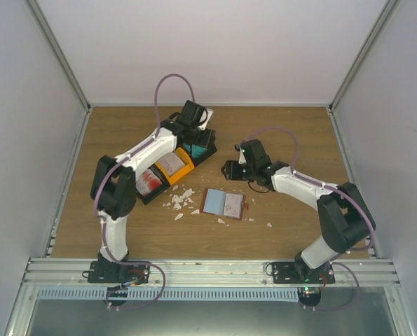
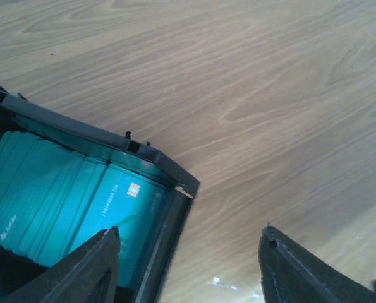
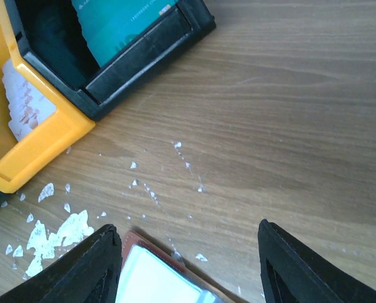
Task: Put the credit cards into the card holder
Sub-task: Move the storage box to the center of the board, then pick up the credit card from the storage box.
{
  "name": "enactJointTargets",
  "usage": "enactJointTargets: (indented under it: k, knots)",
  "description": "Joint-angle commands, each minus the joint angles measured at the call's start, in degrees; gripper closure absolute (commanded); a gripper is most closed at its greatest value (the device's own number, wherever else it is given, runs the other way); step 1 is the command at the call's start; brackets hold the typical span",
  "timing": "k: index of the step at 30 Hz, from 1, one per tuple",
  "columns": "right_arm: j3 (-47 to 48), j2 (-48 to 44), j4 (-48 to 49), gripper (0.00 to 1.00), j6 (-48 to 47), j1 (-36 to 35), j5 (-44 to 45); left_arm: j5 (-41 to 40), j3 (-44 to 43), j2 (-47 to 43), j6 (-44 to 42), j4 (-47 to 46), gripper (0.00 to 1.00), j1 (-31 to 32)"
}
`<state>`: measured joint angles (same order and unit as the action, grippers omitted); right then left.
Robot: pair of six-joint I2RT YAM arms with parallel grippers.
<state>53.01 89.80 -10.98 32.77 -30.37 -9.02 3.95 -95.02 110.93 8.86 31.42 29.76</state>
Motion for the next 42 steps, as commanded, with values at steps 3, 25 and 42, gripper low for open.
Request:
enactJointTargets:
  k: [3,25,42]
  knots:
    - [3.1,3.0,2.3,0.41,-1.3,0.5,-1.4,-3.4,-8.3,8.9,-4.5,4.6,0.48,-1.6]
    - [4.5,8.7,3.2,0.42,-2.1,0.4,-2.2,1.1,-18.9,23.3,-10.5,12.0,0.55,-5.0]
    - [12.8,18.5,2.7,0.45,-2.6,0.4,0.0,0.7,-21.3,27.0,-11.1,15.2,0.52,-5.0]
